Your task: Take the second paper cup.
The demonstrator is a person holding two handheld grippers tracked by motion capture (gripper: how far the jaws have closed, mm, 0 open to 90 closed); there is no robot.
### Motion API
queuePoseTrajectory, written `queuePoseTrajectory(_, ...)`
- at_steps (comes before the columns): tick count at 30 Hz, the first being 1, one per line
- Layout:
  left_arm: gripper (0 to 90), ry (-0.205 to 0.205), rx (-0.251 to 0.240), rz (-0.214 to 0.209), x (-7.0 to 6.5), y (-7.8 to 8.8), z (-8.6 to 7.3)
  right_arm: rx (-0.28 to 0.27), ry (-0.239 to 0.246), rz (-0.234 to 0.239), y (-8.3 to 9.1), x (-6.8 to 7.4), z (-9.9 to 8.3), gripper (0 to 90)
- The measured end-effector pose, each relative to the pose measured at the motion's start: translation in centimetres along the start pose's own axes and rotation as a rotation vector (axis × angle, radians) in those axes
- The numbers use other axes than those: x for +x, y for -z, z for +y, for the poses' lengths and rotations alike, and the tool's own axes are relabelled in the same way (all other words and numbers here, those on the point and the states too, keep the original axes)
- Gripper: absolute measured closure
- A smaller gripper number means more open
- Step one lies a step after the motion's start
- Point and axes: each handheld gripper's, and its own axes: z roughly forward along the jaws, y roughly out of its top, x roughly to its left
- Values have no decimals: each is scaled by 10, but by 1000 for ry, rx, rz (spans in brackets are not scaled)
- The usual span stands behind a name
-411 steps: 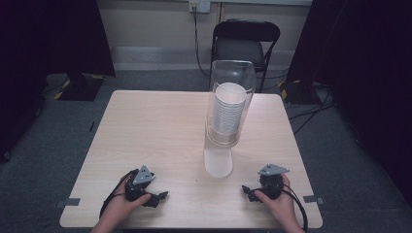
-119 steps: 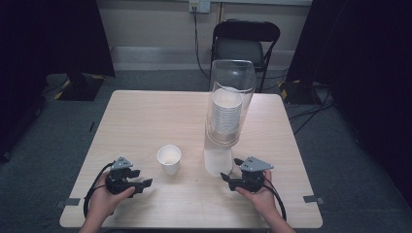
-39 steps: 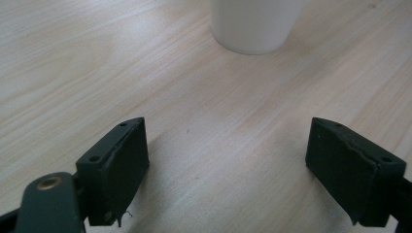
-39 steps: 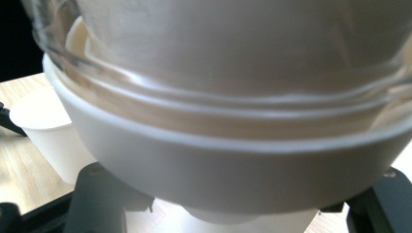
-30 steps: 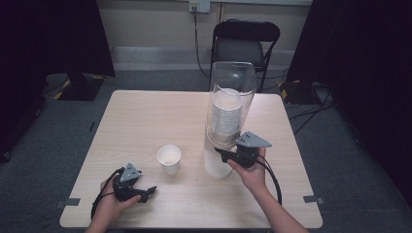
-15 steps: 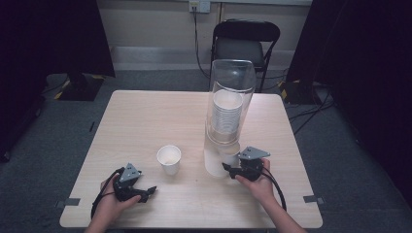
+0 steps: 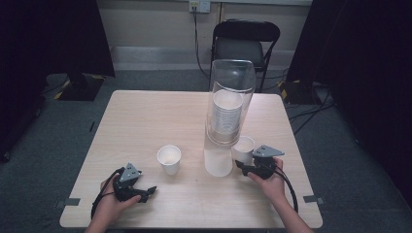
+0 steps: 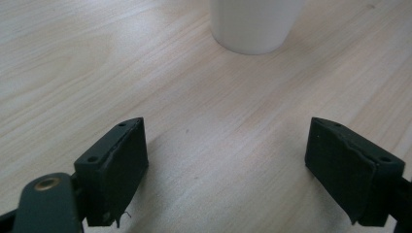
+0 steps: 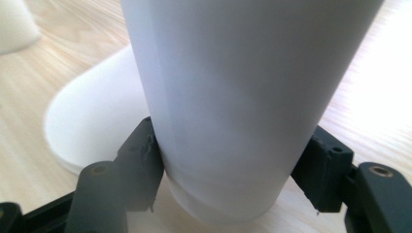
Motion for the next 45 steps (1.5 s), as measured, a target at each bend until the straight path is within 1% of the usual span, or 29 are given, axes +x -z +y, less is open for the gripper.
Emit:
queuePoseTrajectory(1,151,0,0,0,0,0,0,2,-5,-9,-1,-3,-1,343)
queuePoseTrajectory(3,151,-1,0,0,0,0,0,7,-41,-20,-4,-8,-3,340)
queuePoseTrajectory(9,151,0,0,0,0,0,0,21,-61,-29,-9,-12,-6,339)
queuePoseTrajectory(14,151,-1,0,0,0,0,0,38,-43,-32,-11,-11,-7,336)
queuePoseTrajectory(21,151,0,0,0,0,0,0,40,-43,-33,-12,-11,-7,329)
queuePoseTrajectory(25,151,0,0,0,0,0,0,57,-54,-38,-12,-11,-8,324)
queuePoseTrajectory(31,151,0,0,0,0,0,0,64,-53,-37,-10,-13,-9,316)
queuePoseTrajectory(33,151,0,0,0,0,0,0,68,-51,-39,-10,-13,-10,302)
queuePoseTrajectory(35,151,0,0,0,0,0,0,74,-54,-46,-9,-13,-10,266)
queuePoseTrajectory(37,151,0,0,0,0,0,0,69,-61,-51,-7,-13,-11,243)
queuePoseTrajectory(43,151,0,0,0,0,0,0,62,-48,-56,-2,-14,-13,236)
queuePoseTrajectory(45,151,0,0,0,0,0,0,59,-54,-64,1,-15,-16,224)
